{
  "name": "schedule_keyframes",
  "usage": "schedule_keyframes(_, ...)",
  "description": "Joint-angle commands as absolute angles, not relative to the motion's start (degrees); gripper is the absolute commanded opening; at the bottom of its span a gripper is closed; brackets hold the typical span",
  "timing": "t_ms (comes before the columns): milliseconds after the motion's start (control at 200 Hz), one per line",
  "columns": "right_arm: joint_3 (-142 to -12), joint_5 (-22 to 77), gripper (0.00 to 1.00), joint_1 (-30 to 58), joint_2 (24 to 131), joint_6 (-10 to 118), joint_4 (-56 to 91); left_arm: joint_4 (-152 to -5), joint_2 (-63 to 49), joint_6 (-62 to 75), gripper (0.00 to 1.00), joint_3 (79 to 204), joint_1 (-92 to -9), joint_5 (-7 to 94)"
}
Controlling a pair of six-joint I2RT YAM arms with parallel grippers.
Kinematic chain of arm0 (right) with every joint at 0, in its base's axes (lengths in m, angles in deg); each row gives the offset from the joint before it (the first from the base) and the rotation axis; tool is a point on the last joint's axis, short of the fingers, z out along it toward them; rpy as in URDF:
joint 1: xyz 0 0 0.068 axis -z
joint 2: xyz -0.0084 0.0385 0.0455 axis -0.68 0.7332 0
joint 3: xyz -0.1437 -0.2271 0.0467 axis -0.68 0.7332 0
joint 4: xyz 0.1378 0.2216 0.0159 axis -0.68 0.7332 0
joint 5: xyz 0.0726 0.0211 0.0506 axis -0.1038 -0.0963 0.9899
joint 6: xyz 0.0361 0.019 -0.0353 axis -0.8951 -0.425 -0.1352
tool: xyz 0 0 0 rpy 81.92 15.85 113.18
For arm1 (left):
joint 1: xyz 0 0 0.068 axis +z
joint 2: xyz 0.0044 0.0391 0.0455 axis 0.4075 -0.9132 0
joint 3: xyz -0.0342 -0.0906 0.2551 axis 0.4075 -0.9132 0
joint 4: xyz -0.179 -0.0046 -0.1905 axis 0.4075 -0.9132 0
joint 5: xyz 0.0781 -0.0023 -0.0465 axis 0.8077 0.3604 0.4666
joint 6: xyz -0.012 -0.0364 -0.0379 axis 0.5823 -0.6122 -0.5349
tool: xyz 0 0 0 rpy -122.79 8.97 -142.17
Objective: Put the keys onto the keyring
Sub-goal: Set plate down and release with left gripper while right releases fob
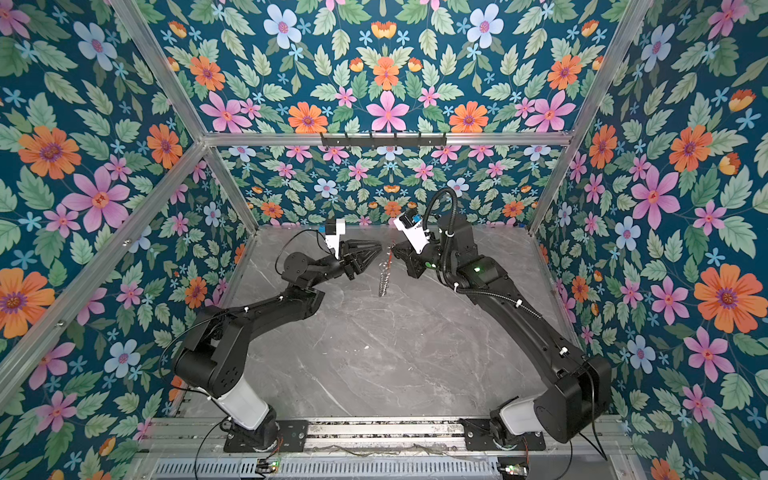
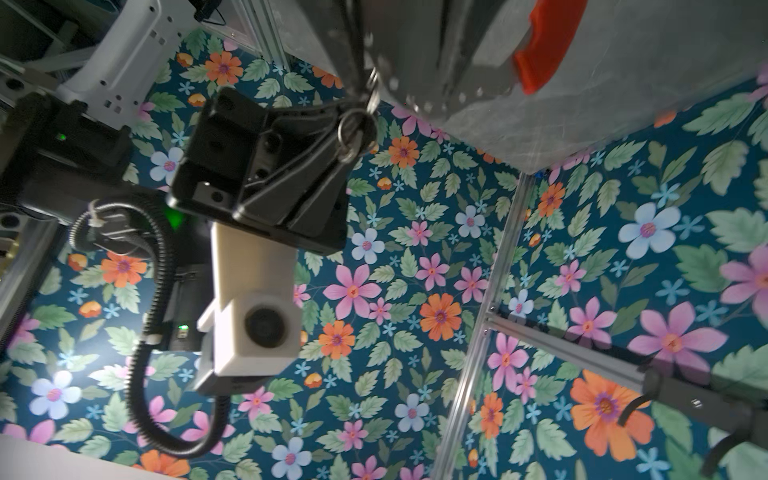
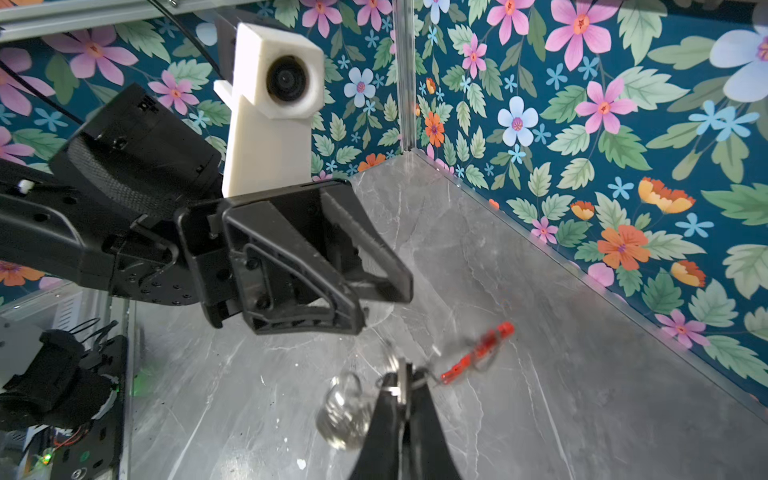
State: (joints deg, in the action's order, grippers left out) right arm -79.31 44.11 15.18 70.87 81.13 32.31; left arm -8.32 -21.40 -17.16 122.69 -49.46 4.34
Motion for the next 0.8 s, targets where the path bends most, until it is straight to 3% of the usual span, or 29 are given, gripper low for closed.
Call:
schedule_keyframes(0, -80.6, 42.9, 0.00, 15.2, 72.3, 83.3, 33.7, -9.9, -20.1, -14.1, 1.00, 120.0, -48.2, 9.8)
schedule_keyframes(315, -82.5, 42.2, 0.00, 14.1, 78.2, 82.6, 35.0, -39.9, -9.2, 3.9, 1.00, 115.0, -47.4, 32.3)
schedule_keyframes(640, -92.5, 41.7, 0.00, 10.7, 91.9, 75.4, 36.5, -45.4, -0.5, 8.8, 1.00, 106.2, -47.4, 48.6)
schedule_keyframes(795, -94.2, 42.7, 0.00, 11.2, 96.7, 74.3, 42.8, -46.8, 1.0, 10.4, 1.00, 104.7, -47.4, 49.8)
